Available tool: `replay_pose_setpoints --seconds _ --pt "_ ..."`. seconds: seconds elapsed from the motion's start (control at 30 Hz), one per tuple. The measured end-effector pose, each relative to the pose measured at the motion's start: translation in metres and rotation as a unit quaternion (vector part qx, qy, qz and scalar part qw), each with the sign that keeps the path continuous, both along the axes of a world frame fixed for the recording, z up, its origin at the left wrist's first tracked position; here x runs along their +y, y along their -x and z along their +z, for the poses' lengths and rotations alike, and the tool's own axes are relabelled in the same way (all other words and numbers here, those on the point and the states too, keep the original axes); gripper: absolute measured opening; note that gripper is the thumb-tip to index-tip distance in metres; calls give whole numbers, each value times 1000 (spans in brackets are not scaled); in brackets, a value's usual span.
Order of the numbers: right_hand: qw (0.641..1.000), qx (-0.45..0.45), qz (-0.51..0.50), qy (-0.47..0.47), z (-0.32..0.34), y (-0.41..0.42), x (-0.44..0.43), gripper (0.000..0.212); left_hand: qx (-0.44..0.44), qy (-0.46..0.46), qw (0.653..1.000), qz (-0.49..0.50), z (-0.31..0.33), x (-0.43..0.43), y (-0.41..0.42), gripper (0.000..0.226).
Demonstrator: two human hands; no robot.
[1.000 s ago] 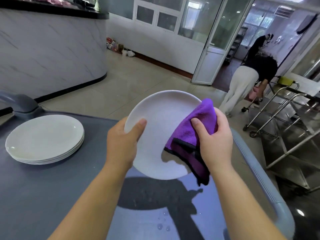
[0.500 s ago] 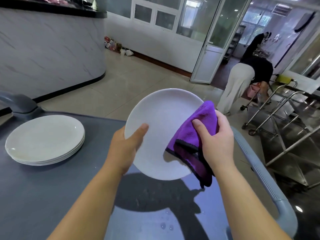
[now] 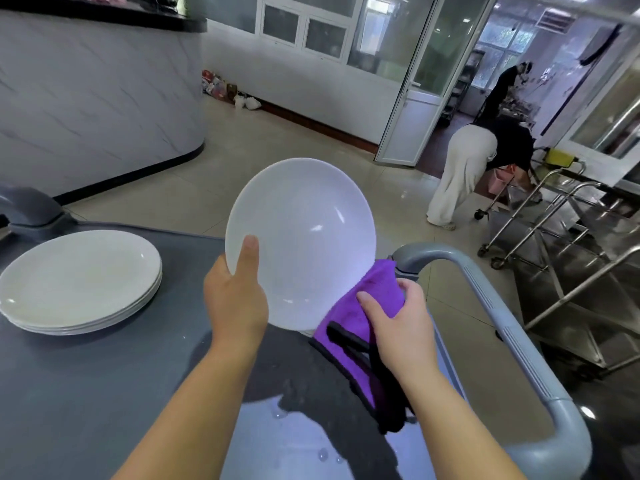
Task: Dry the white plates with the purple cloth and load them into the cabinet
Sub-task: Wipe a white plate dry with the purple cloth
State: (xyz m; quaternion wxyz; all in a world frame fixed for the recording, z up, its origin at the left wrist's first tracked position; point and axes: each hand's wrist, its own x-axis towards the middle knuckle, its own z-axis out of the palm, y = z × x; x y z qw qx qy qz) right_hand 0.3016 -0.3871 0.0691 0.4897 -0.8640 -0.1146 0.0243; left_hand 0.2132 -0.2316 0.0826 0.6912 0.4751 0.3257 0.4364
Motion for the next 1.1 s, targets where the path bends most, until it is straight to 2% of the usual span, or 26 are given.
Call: replay_pose_setpoints --seconds 0.1,0.23,0.4,0.53,0.67,0.77,0.83,0.9,0.97,1.03,1.1 --pt "998 6 -32 55 11 -16 -14 51 30 -22 999 1 -2 0 -1 21" --pt "996 27 -86 -5 27 -47 -23 39 51 -63 997 -19 -4 -8 -4 25" --pt "992 -112 -52 0 48 -49 -19 56 76 -132 988 -39 -5 -26 -9 38" --pt "972 -211 19 104 36 -44 1 53 79 -183 975 -94 -3 -45 -14 42" --pt "974 -218 58 29 26 -41 16 55 83 -201 966 -140 -8 -50 -17 34" --pt "934 -299 193 4 19 -32 20 53 67 -193 970 -128 -6 -47 -17 33" --pt "890 -355 286 16 5 -30 17 51 64 -187 974 -107 -3 -44 -18 39" --pt "839 -424 336 50 -18 -31 6 52 63 -175 978 -92 -4 -40 -16 45" --pt "812 -459 351 87 -34 -35 -6 57 58 -176 978 -95 -4 -37 -13 48" --pt "815 -471 321 105 -40 -40 -15 58 53 -190 975 -103 -2 -40 -11 51" --pt "861 -442 243 68 -34 -44 -15 50 50 -196 972 -116 -2 -42 -10 43"
